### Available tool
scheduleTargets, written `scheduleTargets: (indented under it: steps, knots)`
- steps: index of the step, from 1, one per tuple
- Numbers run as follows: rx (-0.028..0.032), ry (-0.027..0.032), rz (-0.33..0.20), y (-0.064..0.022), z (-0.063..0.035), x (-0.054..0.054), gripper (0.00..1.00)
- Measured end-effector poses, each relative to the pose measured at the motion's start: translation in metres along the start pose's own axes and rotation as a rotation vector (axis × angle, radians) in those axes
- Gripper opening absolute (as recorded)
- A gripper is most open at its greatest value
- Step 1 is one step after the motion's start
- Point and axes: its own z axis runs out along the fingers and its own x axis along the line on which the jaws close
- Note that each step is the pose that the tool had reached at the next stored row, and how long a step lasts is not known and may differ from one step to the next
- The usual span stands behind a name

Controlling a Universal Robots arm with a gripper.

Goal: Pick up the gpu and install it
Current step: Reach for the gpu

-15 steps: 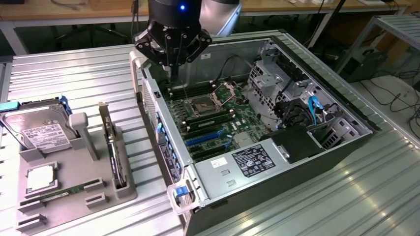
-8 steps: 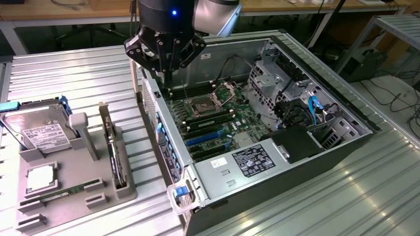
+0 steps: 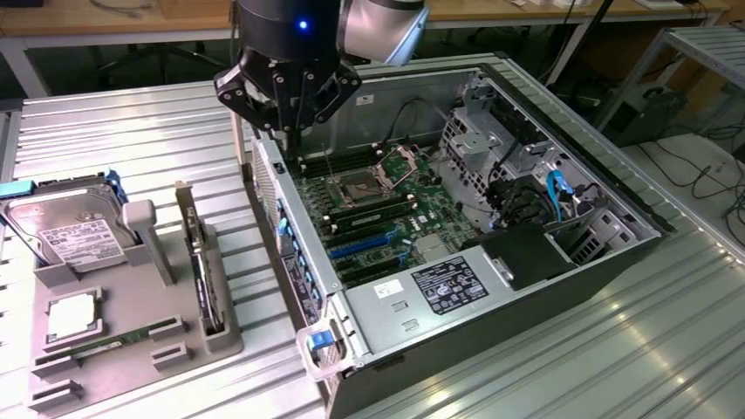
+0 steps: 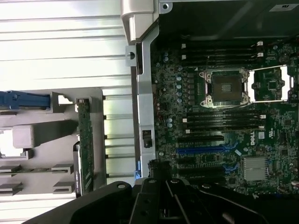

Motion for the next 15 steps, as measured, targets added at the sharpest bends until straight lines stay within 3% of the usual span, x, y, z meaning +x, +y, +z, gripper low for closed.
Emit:
scheduleTargets:
  steps: [15]
  knots:
    - [-0.0001,0.0,-0.001,-0.0023,-0.0003,0.0107,0.11]
